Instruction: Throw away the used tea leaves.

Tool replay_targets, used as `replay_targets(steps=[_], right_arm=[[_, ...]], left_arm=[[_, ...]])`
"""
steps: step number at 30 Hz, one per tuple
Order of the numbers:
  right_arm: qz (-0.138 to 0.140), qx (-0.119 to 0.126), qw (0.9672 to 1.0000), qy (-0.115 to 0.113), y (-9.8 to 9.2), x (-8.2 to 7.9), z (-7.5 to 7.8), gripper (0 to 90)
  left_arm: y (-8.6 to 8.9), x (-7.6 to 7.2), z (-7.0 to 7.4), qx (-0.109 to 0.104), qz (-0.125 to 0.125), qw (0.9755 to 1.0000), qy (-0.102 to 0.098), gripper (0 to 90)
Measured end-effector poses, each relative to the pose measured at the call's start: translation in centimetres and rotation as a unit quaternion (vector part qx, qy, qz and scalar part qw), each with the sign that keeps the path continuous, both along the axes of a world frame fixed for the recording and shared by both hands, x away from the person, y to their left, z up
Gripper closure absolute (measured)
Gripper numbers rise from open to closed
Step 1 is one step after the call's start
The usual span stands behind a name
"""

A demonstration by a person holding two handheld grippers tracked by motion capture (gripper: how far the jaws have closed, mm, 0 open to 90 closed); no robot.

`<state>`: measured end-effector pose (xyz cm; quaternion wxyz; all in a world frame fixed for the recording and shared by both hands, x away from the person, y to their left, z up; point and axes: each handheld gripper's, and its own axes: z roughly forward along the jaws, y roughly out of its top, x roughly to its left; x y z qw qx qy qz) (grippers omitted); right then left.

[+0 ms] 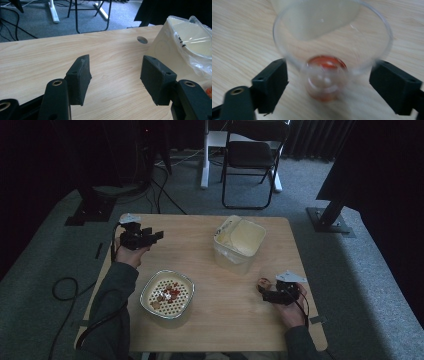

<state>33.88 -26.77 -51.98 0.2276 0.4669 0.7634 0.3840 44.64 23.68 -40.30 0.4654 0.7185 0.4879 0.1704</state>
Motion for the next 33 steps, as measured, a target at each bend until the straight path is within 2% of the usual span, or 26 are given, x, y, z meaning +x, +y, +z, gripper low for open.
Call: replay_targets(steps=[6,11,15,19,20,21,22,24,25,27,28,30,31,32,33], right_arm=[[0.015,0.034,0.9991,-0.020,0.1,1.4,0.3,29.2],[0.011,0.044,0.9987,-0.023,0.0,1.4,0.4,33.2],[0.012,0.041,0.9987,-0.028,-0.2,1.3,1.7,33.7],[0.004,0.017,0.9994,-0.029,-0.1,1.9,4.5,34.5],[0.004,0.017,0.9994,-0.029,-0.1,1.9,4.5,34.5],[0.004,0.012,0.9994,-0.031,-0.1,2.2,5.1,34.5],[0.002,0.007,0.9994,-0.034,-0.2,2.8,6.4,34.6],[0.003,0.007,0.9993,-0.036,-0.2,3.0,6.9,34.6],[0.003,0.007,0.9993,-0.036,-0.2,3.0,6.9,34.6],[0.000,0.006,0.9984,-0.057,-0.1,4.0,10.0,34.8],[0.000,0.006,0.9984,-0.057,-0.1,4.0,10.0,34.8],[0.000,0.008,0.9981,-0.061,0.1,4.4,11.5,34.8],[0.001,0.000,0.9975,-0.071,0.5,4.7,12.8,34.8],[0.001,0.000,0.9975,-0.071,0.5,4.7,12.8,34.8],[0.003,-0.001,0.9971,-0.075,0.7,4.9,13.5,34.8]], left_arm=[[0.1,-0.1,-0.3,-0.001,0.001,1.0000,0.002,41.5],[0.1,0.0,-0.3,-0.002,0.000,1.0000,0.002,41.5],[-0.1,0.0,-0.4,-0.006,-0.005,1.0000,-0.004,41.5],[-0.5,0.0,-0.3,-0.010,-0.015,0.9998,-0.010,41.5],[-0.7,0.1,-0.3,-0.009,-0.017,0.9998,-0.011,41.5],[-0.8,0.1,-0.2,-0.006,-0.019,0.9997,-0.011,41.5],[-1.1,0.2,-0.2,-0.002,-0.022,0.9997,-0.013,41.5],[-1.1,0.2,-0.2,-0.002,-0.022,0.9997,-0.013,41.4],[-1.4,0.3,-0.1,0.004,-0.026,0.9995,-0.016,41.4],[-1.7,0.3,-0.1,0.005,-0.029,0.9994,-0.020,41.2],[-1.8,0.3,0.0,0.007,-0.033,0.9992,-0.020,41.2],[-2.2,0.3,0.0,0.015,-0.039,0.9989,-0.021,41.0],[-2.4,0.3,0.1,0.019,-0.041,0.9987,-0.023,40.7],[-2.5,0.3,0.1,0.023,-0.044,0.9985,-0.025,40.7],[-2.7,0.3,0.2,0.024,-0.045,0.9983,-0.027,40.7]])
